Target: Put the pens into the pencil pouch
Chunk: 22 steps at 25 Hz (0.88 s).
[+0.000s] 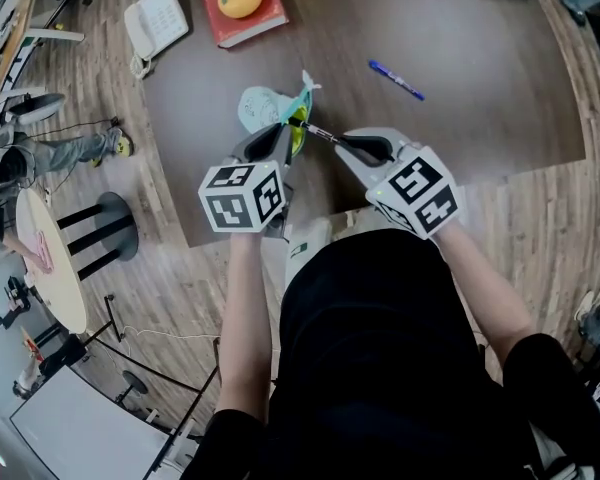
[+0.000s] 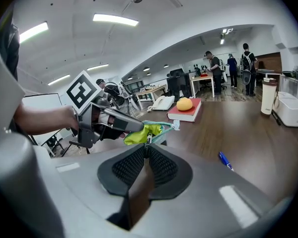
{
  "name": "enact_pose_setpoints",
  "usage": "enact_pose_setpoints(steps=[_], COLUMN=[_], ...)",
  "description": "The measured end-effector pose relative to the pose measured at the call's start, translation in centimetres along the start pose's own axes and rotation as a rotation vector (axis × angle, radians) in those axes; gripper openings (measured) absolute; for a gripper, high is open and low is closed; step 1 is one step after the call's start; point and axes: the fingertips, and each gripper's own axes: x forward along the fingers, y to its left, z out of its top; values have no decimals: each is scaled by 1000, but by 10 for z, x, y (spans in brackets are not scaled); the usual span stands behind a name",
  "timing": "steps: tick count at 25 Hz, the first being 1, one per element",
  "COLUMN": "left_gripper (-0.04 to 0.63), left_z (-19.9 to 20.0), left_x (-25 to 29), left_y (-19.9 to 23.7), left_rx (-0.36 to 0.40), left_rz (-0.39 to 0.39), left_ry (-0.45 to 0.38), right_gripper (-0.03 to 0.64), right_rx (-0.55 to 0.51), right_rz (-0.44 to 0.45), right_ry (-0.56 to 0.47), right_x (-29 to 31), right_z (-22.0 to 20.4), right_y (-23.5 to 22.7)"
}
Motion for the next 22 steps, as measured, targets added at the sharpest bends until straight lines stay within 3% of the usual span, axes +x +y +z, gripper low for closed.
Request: enact_pose_setpoints(steps=[22], left_gripper=[24], left_z=[-3], left_x=[0], left_y=[-1], left_rx=[-22], left_rz=[-7], left_ry=[-1], right_gripper=[40], right_rx=[-53], right_rz=[-27], right_ry=[19], right_x=[54], right_z=[18], right_y=[-6])
